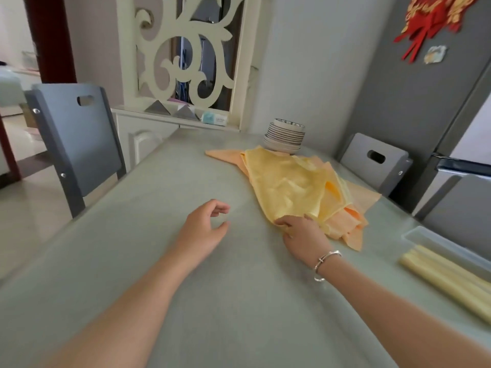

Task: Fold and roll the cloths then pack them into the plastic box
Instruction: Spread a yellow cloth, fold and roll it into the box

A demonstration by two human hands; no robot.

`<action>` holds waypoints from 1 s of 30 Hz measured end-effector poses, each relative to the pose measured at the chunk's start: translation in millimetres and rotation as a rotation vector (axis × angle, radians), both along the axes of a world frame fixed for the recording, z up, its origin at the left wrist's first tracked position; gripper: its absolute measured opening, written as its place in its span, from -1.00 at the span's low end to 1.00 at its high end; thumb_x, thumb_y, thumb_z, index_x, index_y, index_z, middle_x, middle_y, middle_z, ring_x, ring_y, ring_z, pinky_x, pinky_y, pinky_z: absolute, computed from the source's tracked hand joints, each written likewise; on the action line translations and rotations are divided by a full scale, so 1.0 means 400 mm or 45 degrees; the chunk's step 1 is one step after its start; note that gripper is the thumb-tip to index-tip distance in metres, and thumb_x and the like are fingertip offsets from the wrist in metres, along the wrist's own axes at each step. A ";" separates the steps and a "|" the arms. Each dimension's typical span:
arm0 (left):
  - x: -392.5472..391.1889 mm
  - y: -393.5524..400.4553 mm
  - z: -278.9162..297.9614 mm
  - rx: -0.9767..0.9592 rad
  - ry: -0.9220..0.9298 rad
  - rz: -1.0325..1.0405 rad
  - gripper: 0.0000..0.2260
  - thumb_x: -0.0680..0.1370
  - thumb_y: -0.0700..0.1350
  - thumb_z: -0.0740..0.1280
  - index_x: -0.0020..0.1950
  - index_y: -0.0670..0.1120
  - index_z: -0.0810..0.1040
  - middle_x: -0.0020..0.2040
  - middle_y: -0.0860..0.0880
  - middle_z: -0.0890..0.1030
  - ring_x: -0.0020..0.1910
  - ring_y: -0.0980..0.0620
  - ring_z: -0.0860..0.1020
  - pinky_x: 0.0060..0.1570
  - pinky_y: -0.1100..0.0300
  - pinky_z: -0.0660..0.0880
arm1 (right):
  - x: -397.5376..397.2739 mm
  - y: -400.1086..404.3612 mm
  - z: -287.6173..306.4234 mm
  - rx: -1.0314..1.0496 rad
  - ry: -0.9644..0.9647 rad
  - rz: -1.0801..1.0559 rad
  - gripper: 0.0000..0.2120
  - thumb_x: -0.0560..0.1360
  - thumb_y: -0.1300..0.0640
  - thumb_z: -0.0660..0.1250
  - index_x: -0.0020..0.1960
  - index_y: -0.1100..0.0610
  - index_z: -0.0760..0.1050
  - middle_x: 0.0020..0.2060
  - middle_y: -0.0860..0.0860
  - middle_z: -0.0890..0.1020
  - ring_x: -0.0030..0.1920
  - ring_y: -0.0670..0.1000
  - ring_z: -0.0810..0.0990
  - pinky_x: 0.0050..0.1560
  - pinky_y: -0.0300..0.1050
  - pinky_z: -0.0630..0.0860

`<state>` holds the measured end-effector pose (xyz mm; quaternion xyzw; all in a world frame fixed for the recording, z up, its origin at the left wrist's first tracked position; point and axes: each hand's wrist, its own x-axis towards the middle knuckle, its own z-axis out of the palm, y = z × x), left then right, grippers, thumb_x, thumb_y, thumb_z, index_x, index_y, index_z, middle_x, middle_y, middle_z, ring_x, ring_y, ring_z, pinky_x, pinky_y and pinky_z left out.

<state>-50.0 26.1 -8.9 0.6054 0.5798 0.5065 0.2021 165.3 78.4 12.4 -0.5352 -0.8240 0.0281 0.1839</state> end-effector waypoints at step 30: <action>0.232 -0.378 0.588 0.241 0.341 -0.310 -0.76 0.47 0.00 0.39 0.02 -0.07 0.44 -0.13 -0.05 0.54 -0.21 0.04 0.51 -0.18 0.17 0.46 | 0.132 -0.420 0.597 0.016 0.608 0.149 -0.83 0.47 0.26 0.17 -0.17 0.28 0.52 -0.34 0.04 0.55 -0.30 0.02 0.50 -0.23 -0.09 0.48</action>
